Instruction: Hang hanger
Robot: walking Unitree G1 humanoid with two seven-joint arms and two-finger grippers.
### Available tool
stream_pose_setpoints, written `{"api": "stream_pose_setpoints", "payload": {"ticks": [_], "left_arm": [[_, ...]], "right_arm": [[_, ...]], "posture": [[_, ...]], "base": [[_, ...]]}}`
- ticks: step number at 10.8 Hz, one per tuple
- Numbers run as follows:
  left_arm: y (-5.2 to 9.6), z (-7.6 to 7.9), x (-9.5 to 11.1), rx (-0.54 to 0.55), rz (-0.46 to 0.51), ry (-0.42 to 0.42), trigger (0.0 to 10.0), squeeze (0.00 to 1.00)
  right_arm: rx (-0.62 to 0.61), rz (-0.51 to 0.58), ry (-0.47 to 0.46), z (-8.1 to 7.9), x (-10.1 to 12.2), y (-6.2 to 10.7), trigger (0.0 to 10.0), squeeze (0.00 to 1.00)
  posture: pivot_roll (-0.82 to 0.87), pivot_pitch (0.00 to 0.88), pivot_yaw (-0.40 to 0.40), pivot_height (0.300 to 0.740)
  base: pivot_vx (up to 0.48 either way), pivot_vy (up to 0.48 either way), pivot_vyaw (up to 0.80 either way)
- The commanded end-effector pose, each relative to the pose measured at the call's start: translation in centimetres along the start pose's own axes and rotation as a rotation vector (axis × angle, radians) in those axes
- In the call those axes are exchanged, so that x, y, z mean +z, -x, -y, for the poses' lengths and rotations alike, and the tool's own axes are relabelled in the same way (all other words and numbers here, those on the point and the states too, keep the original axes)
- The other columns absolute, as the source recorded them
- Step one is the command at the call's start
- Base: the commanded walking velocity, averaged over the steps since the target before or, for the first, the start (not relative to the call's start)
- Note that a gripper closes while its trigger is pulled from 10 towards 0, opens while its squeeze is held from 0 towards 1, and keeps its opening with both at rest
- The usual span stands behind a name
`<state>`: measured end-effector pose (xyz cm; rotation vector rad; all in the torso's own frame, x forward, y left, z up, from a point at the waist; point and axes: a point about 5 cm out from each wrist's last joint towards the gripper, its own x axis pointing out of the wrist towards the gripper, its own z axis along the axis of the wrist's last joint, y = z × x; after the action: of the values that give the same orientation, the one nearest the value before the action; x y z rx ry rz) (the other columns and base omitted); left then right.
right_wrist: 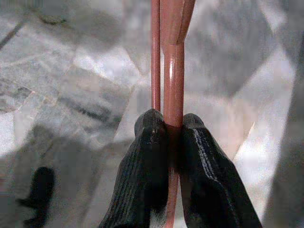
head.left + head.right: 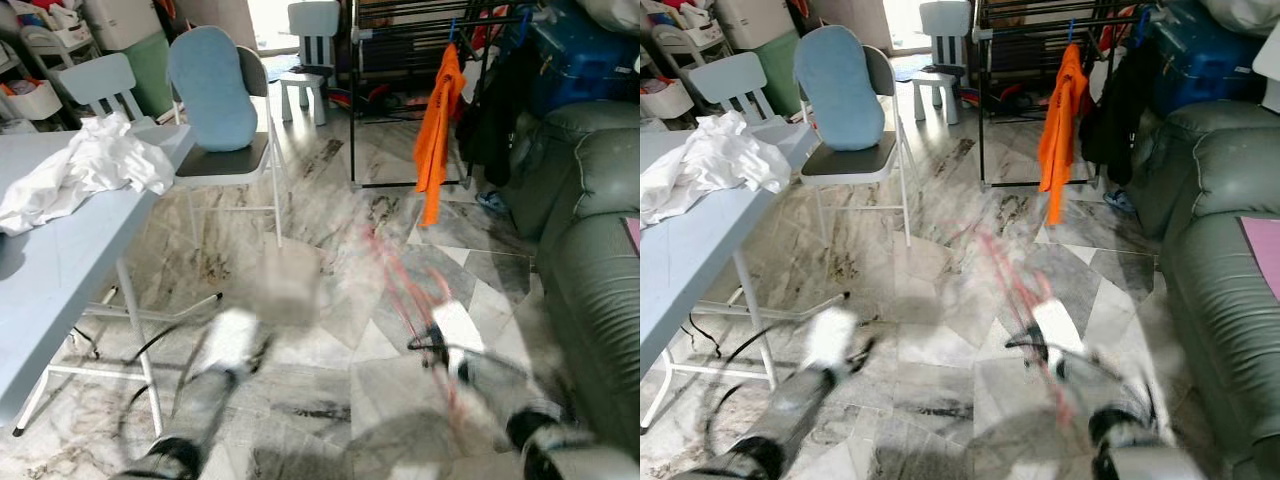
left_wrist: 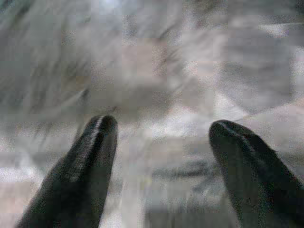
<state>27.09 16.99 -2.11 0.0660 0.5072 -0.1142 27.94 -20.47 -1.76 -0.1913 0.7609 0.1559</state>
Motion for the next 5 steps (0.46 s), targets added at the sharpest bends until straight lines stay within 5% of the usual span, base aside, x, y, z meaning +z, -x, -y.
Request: {"api": "stream_pose_setpoints", "payload": {"ticks": [1, 3, 4, 5], "left_arm": [[0.5, -1.2, -1.3, 0.063, -0.065, 0.063, 10.0, 1.0], [1.8, -2.5, -4.1, 0.152, -0.193, 0.144, 10.0, 1.0], [2.9, -2.9, -6.3, 0.204, -0.298, 0.253, 10.0, 1.0], [3.5, -3.0, -7.3, 0.219, -0.333, 0.271, 10.0, 1.0]], "right_arm": [[-0.014, -0.017, -0.059, -0.4, -0.4, -0.1, 0.0, 0.0], [-0.102, -0.101, -0.157, -0.7, -2.8, 0.2, 1.3, 0.0], [-0.147, -0.185, -0.137, -1.0, -5.2, 0.6, 9.3, 0.0], [-0.147, -0.235, -0.1, -1.4, -6.8, 1.0, 10.0, 0.0]], "posture": [[-0.19, 0.0, 0.079, 0.74], [-0.17, 0.0, 0.061, 0.74], [-0.16, 0.0, 0.043, 0.74], [-0.15, 0.0, 0.029, 0.74]], "base": [[0.0, 0.0, 0.0], [0.0, 0.0, 0.0], [0.0, 0.0, 0.0], [0.0, 0.0, 0.0]]}}
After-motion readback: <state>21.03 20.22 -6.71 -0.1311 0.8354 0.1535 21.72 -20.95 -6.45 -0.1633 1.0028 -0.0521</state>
